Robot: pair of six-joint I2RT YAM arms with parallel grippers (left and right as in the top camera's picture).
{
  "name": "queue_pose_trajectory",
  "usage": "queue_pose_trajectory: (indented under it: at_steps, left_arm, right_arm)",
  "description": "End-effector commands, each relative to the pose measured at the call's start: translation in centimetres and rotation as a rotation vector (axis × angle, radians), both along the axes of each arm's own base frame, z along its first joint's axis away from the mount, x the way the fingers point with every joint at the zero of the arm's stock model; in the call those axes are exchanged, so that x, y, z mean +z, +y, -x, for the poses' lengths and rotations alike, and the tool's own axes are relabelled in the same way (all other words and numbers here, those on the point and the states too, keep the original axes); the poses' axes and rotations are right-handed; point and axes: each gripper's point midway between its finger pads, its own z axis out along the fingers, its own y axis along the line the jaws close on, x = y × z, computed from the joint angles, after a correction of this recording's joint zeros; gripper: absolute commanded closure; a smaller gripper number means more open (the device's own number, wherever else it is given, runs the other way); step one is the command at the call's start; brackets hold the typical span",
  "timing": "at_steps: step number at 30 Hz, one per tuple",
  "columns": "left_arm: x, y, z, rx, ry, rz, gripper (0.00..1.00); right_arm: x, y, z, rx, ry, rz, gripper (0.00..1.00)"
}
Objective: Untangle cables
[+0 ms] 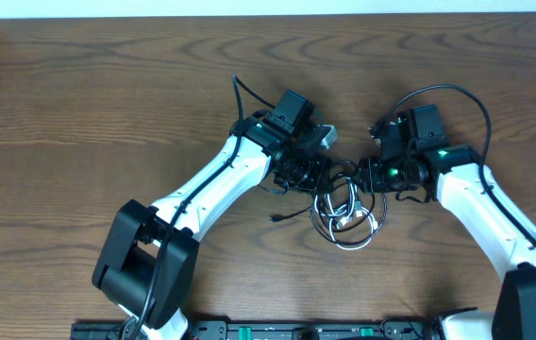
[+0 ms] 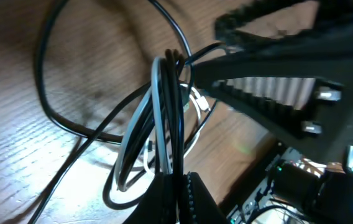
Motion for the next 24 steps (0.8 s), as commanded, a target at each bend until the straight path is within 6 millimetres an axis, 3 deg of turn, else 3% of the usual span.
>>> queue_pose_trajectory:
  at_steps: [1, 10, 15, 24]
  left_arm:
    - [1.1, -0.8, 1.0, -0.074, 0.013, 0.091, 0.92]
    - [1.7, -1.2, 1.5, -0.104, 0.025, 0.136, 0.93]
    - [1.6, -1.1, 1.4, -0.099, 0.018, 0.126, 0.92]
    - [1.5, -1.0, 1.3, -0.103, 0.009, 0.121, 0.92]
  right_arm:
    - [-0.6, 0.9, 0.2, 0.054, 0.01, -0.033, 0.53]
    - [-1.9, 1.6, 0.1, 0.08, 0.036, -0.058, 0.53]
    - [-1.9, 2.9, 1.3, 0.143, 0.06, -0.085, 0.53]
    - [-2.1, 3.5, 2.7, 0.201, 0.085, -0.072, 0.53]
